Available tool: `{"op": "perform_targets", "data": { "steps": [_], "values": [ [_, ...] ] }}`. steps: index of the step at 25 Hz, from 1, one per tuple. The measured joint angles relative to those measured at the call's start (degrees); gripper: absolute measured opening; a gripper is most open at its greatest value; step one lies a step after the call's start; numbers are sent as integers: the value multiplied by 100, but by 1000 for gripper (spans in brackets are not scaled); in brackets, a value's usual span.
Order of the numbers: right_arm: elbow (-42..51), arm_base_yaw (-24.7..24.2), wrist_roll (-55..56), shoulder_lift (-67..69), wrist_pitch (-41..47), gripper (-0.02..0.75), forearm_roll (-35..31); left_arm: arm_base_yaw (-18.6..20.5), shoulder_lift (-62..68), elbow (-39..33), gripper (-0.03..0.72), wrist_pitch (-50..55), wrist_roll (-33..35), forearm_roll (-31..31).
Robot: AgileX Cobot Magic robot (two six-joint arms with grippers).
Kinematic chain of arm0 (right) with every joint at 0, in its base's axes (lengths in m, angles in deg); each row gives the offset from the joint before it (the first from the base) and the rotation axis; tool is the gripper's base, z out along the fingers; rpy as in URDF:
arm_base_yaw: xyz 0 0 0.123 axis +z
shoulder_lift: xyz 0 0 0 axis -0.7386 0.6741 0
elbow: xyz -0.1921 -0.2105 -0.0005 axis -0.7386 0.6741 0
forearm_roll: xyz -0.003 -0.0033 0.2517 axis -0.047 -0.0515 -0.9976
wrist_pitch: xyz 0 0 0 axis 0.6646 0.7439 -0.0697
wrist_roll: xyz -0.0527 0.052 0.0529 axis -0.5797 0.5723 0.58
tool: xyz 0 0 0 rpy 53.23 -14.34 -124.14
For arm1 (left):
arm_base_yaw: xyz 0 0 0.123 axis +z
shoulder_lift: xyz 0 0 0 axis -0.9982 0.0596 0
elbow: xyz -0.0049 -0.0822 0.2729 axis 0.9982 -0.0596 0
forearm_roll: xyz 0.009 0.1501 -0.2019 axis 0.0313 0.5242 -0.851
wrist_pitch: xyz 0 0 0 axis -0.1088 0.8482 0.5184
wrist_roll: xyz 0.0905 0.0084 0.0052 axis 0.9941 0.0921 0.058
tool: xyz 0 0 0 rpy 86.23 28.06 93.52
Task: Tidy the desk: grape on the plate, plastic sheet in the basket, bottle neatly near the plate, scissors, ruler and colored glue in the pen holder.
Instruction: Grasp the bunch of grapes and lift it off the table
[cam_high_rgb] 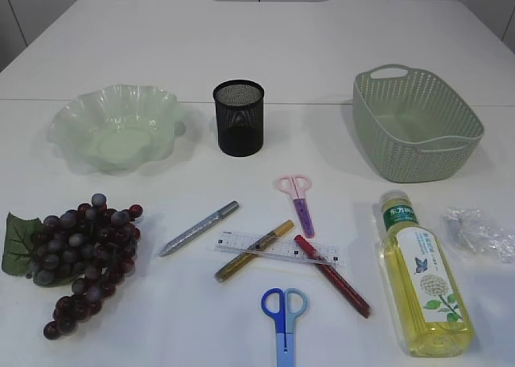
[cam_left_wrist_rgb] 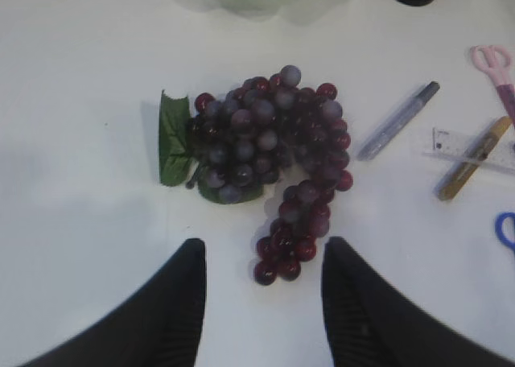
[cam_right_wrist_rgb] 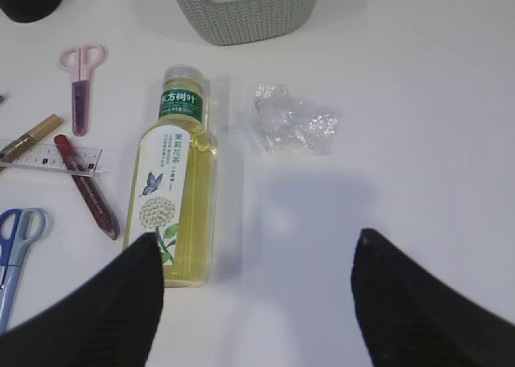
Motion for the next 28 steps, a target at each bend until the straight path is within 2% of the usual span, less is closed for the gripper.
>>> {"op": "perform_targets", "data": {
  "steps": [3, 8, 11, 18, 24, 28],
  "values": [
    [-153, 0, 63, 646, -113, 564, -51, -95, 407, 4, 355, -425, 0, -305],
    [-749, 0, 63, 1607, -113, 564, -90, -238, 1047, 245, 510, -795, 0, -487],
    [-1067, 0, 63, 2043, -113, 564, -111, -338, 1489, 523, 546, -867, -11, -634],
    [-1453, 0, -85, 2806, -127, 564, -338, -477, 2992, 1473, 554, -653, -269, -971],
    [-1469, 0, -188, 2925, -127, 564, -410, -504, 4174, 2328, 516, -510, -857, -985],
    [-1469, 0, -188, 2925, -127, 564, -546, -818, 4744, 2449, 511, -510, -1319, -967]
  ]
}}
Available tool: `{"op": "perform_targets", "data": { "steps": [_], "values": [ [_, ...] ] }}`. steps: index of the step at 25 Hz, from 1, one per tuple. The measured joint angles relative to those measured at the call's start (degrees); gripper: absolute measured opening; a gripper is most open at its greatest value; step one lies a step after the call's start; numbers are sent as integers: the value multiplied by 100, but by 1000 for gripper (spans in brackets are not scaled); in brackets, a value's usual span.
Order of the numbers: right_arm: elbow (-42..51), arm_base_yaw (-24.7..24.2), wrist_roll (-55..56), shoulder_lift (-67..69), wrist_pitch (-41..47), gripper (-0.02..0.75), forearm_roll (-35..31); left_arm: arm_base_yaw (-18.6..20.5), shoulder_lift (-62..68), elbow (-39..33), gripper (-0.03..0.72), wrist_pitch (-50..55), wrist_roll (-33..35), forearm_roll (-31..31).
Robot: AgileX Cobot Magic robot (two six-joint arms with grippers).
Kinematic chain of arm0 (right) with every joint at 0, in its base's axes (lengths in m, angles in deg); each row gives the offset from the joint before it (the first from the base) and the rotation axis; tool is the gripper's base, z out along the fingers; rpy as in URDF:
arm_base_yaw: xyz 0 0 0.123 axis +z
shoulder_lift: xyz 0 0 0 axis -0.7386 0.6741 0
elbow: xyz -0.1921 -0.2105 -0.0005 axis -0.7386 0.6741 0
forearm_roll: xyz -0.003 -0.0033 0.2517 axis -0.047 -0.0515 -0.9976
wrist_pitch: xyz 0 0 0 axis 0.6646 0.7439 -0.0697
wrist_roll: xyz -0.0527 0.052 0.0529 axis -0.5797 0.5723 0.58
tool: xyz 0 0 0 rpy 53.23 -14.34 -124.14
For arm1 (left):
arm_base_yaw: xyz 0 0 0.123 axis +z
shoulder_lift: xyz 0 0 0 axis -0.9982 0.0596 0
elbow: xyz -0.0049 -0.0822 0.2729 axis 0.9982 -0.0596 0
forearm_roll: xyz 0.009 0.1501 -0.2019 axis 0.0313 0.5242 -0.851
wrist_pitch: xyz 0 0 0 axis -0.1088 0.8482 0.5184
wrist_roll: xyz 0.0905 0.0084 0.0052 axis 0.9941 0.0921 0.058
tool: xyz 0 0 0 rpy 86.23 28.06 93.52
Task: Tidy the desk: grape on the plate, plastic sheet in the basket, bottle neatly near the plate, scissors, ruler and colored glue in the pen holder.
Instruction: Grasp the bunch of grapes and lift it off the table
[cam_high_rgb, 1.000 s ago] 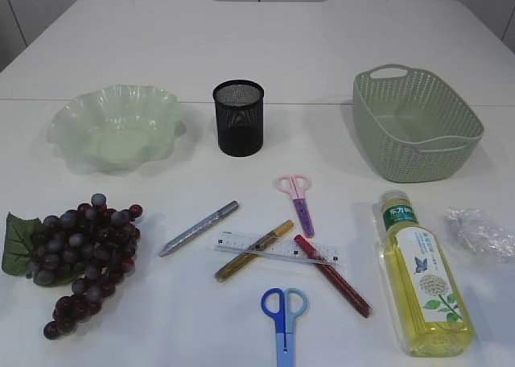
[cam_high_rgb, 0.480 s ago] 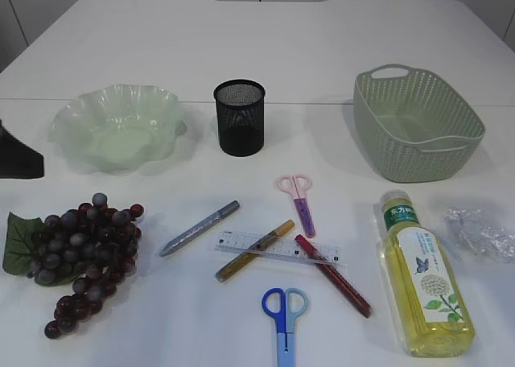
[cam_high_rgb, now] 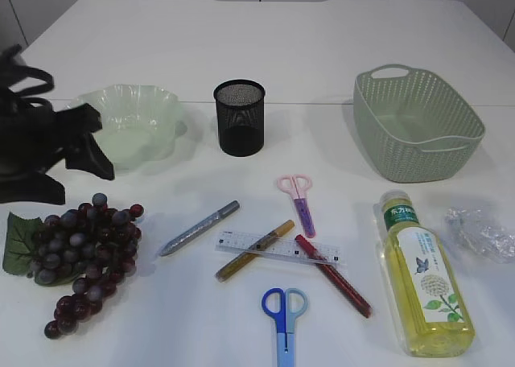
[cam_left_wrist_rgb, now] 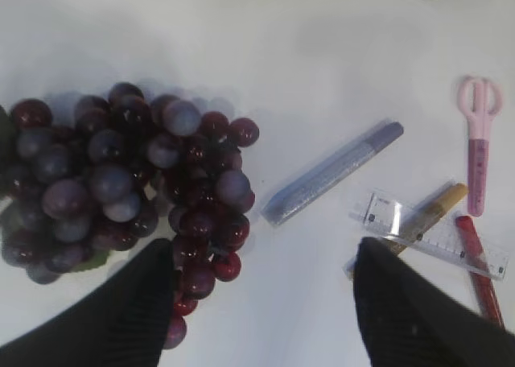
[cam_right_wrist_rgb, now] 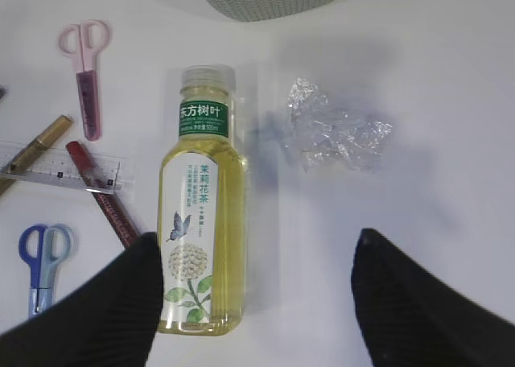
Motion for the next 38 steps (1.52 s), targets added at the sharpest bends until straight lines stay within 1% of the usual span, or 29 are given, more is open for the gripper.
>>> {"op": "perform_targets", "data": {
  "steps": [5, 11, 19, 24, 32, 35, 38],
  "values": [
    [0, 0, 0, 0, 0, 564, -241, -426, 767, 9, 510, -174, -867, 249],
    [0, 0, -15, 0, 114, 564, -252, -496, 1296, 22, 510, -495, -1612, 460],
    [-10, 0, -46, 0, 202, 564, -266, -496, 1701, 44, 505, -742, -1789, 706],
    [-10, 0, -46, 0, 234, 563, -266, -496, 1925, 53, 505, -1083, -1826, 808],
    [-10, 0, -50, 0, 247, 564, -266, -496, 2235, 53, 503, -1183, -1829, 980],
    [-10, 0, -50, 0, 247, 563, -266, -496, 2235, 53, 475, -1242, -1829, 1080],
    [-10, 0, -50, 0, 221, 563, -266, -496, 2235, 53, 400, -1247, -1829, 1094]
  ]
}}
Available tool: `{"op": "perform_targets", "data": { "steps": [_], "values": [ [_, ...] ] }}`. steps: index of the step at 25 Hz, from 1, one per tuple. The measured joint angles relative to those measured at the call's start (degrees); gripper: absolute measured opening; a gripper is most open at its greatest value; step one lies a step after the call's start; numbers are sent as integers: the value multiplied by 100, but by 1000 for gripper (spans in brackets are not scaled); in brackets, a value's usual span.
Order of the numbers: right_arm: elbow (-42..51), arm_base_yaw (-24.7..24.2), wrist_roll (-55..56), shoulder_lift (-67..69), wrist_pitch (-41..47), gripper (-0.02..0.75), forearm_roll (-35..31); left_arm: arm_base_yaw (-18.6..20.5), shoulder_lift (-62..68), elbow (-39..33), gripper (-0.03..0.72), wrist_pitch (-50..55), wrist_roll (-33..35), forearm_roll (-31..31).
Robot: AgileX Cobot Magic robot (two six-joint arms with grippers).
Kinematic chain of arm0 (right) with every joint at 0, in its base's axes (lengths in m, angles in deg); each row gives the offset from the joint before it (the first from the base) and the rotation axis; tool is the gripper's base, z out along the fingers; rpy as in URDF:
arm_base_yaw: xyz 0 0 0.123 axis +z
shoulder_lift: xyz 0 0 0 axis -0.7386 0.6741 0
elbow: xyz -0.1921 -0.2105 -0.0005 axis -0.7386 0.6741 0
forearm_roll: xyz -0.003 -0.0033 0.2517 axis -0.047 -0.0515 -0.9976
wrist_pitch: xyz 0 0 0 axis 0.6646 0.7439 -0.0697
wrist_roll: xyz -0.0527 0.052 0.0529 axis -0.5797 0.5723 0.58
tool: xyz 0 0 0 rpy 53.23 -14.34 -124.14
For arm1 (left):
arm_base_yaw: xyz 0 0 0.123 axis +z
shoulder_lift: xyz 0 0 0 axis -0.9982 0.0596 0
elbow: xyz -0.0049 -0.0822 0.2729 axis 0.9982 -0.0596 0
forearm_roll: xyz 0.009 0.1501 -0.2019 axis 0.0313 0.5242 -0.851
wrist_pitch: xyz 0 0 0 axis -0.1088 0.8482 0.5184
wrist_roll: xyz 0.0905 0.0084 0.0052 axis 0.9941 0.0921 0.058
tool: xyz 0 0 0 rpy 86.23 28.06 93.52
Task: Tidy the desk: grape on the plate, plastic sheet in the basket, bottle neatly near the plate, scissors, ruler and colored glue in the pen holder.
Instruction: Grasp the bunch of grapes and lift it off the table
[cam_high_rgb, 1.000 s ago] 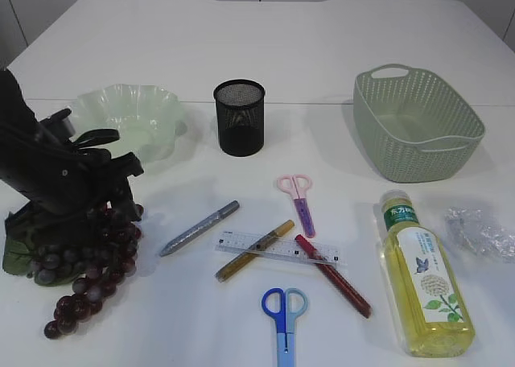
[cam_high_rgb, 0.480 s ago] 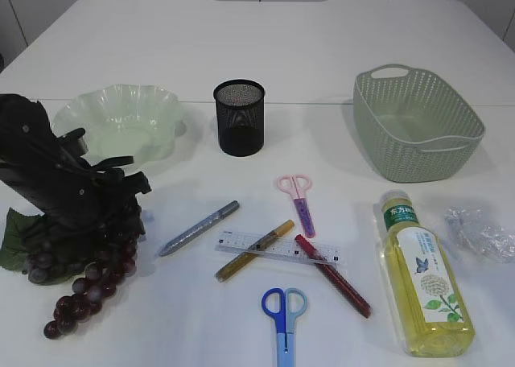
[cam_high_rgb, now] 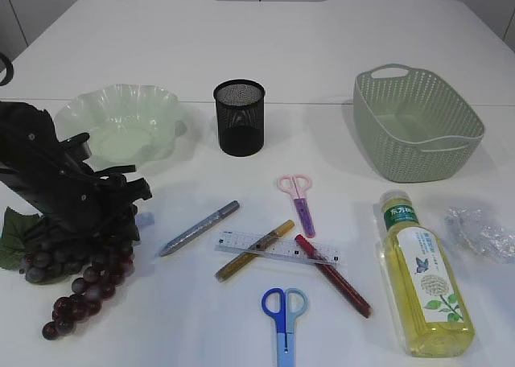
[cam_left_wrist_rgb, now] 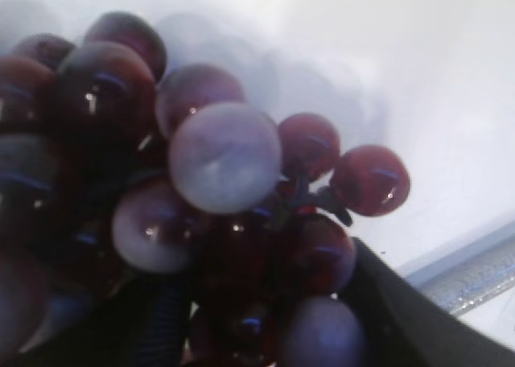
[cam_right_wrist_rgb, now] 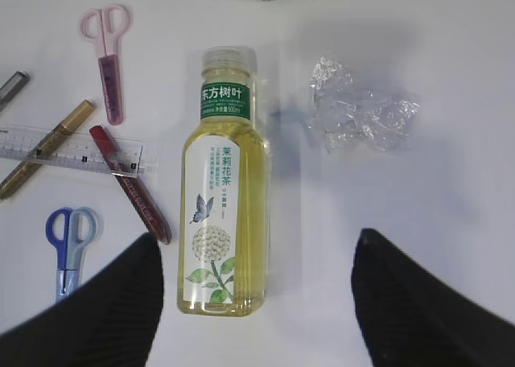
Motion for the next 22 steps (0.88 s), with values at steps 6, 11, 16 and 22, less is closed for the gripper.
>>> {"op": "perform_targets", "data": {
  "steps": [6, 11, 16, 22],
  "values": [
    [0, 0, 0, 0, -21, 564, -25, 0, 0, 13, 221, 0, 0, 22],
    [0, 0, -9, 0, -21, 563, -46, 0, 0, 16, 146, 62, 0, 22],
    [0, 0, -9, 0, -21, 563, -46, 0, -42, 25, 123, 153, 0, 22],
    [0, 0, -9, 0, -33, 563, -46, 0, -466, 25, 111, 503, 0, 166]
  ]
}}
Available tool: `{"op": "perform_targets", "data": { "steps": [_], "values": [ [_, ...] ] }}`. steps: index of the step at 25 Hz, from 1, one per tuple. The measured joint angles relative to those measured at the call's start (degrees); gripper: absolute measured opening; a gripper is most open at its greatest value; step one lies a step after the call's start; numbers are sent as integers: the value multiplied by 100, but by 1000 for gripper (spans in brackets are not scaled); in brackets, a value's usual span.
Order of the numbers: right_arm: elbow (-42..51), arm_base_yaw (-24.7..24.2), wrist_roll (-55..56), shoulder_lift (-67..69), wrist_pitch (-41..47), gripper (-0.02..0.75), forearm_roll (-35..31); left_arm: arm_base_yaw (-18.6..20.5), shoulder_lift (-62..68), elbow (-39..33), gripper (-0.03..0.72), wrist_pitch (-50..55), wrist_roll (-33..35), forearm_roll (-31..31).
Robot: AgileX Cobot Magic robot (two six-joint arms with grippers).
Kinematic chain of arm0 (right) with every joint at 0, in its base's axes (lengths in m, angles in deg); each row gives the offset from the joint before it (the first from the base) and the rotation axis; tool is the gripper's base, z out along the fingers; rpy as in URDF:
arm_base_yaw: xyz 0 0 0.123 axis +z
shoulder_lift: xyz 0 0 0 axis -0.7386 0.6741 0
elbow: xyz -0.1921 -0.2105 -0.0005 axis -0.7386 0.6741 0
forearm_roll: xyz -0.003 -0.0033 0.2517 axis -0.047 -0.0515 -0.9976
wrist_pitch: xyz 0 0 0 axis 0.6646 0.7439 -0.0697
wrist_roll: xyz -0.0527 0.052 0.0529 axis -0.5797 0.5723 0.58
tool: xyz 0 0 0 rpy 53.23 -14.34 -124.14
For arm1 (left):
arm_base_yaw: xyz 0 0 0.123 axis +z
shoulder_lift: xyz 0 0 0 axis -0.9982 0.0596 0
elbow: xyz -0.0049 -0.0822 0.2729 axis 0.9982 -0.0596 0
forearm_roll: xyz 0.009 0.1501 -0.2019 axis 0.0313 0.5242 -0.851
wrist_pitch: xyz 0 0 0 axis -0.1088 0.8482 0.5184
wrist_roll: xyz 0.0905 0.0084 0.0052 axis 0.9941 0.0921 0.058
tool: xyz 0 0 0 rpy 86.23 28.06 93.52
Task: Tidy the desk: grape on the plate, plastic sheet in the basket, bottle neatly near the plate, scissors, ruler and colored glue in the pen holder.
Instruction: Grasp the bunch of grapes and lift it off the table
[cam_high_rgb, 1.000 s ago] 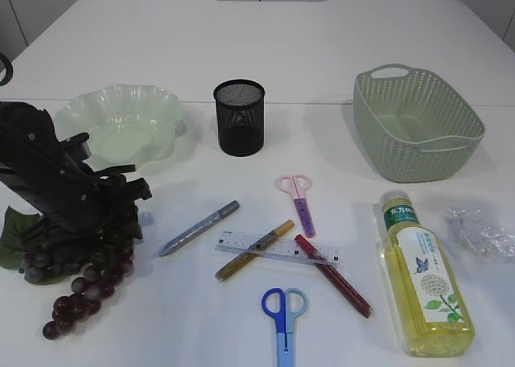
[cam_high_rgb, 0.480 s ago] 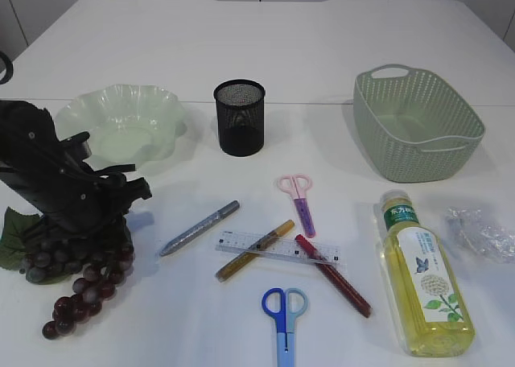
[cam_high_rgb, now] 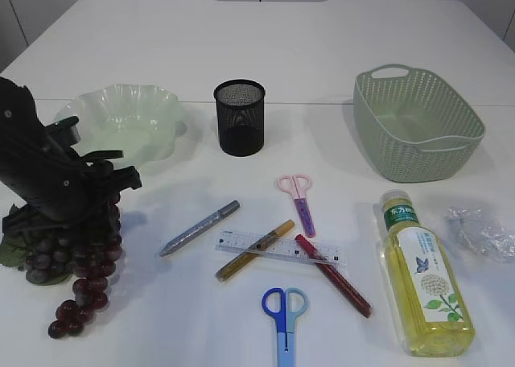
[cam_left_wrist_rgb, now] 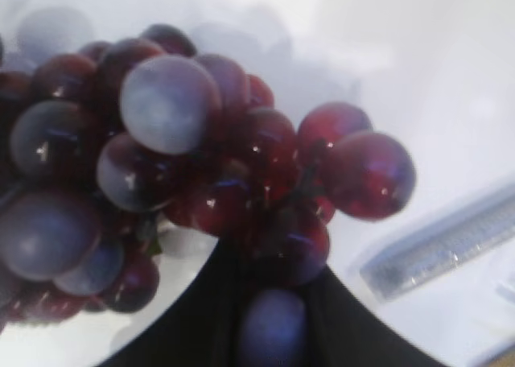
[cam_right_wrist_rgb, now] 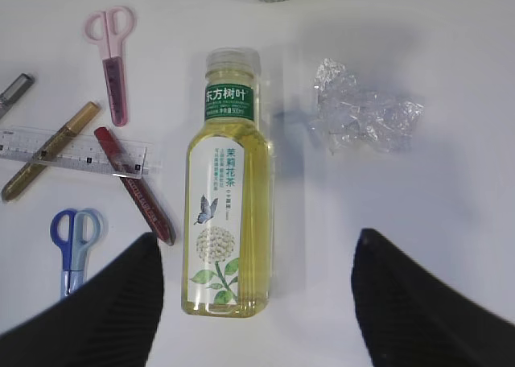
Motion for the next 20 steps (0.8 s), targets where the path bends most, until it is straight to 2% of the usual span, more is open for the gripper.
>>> {"op": "perform_targets", "data": {
  "steps": [6, 20],
  "values": [
    [0, 0, 0, 0, -68, 563, -10, 0, -713, 0, 108, 320, 0, 442],
    [0, 0, -34, 0, -77, 563, -258, 0, -2772, -10, 107, 455, 527, 589]
  ]
}}
